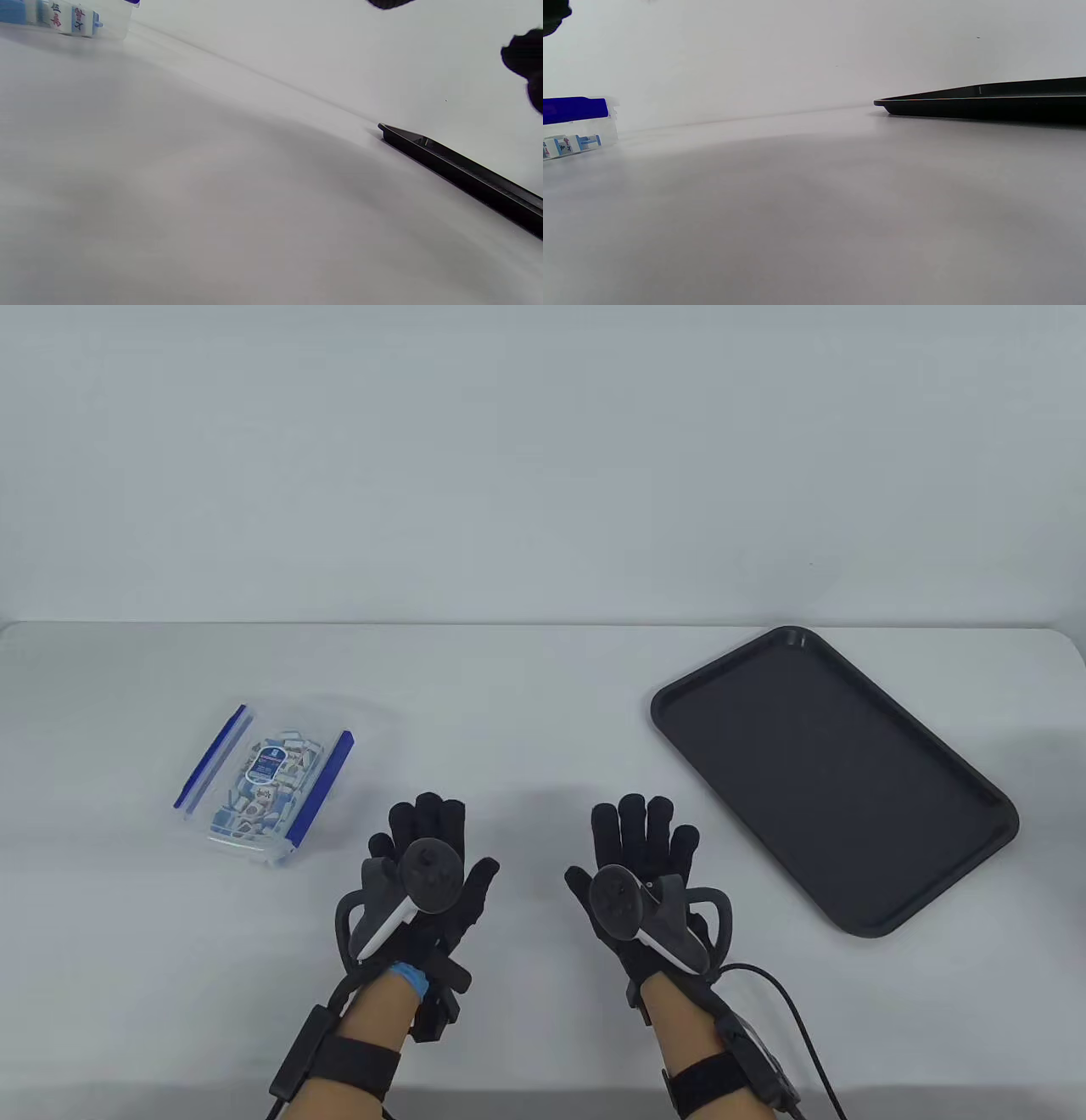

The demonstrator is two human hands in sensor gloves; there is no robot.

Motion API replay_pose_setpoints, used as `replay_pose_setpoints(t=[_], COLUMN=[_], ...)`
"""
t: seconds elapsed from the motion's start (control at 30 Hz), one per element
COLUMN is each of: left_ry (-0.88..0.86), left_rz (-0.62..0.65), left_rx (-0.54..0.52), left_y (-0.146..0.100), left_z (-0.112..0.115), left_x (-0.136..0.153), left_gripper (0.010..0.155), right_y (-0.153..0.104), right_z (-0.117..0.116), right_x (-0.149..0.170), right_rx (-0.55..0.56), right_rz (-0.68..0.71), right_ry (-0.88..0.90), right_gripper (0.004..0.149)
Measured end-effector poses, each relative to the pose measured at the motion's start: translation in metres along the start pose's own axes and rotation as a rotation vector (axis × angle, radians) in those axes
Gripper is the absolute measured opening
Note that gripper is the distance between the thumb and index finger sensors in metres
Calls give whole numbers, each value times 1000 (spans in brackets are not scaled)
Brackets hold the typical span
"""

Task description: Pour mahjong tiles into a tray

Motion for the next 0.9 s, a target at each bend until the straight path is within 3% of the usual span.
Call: replay_pose_setpoints(t=[0.5, 0.67, 0.77, 0.83, 0.9], left_ry=[-27, -91, -153, -193, -135], left_rz=[-36, -105, -215, -222, -257], left_rx=[-5, -55, -59, -98, -137], left_y=[6, 16, 26, 33, 43], left_z=[-11, -40, -65, -80, -99], left_x=[9, 23, 49, 62, 82], left_gripper=[72, 73, 73, 73, 73], right_y=[-2, -2, -2, -2, -2], right_z=[0, 0, -1, 0, 0], right_x=[2, 3, 3, 2, 2], right_rx=[-12, -15, -21, -23, -23], right_rz=[-9, -8, -9, -9, -10], right_ry=[11, 26, 27, 27, 29], right_gripper=[73, 73, 73, 73, 73])
Point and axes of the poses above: the tracker on the back of each hand, its own x axis roughly to the little-finger side, its own y axis roughly from the wrist to the fingertips, z = x × y, the point moved 4 cm from there along y, roughly from the wrist to the fingertips, and after that the axes turned 13 degrees about -x, right-handed, at the moved point
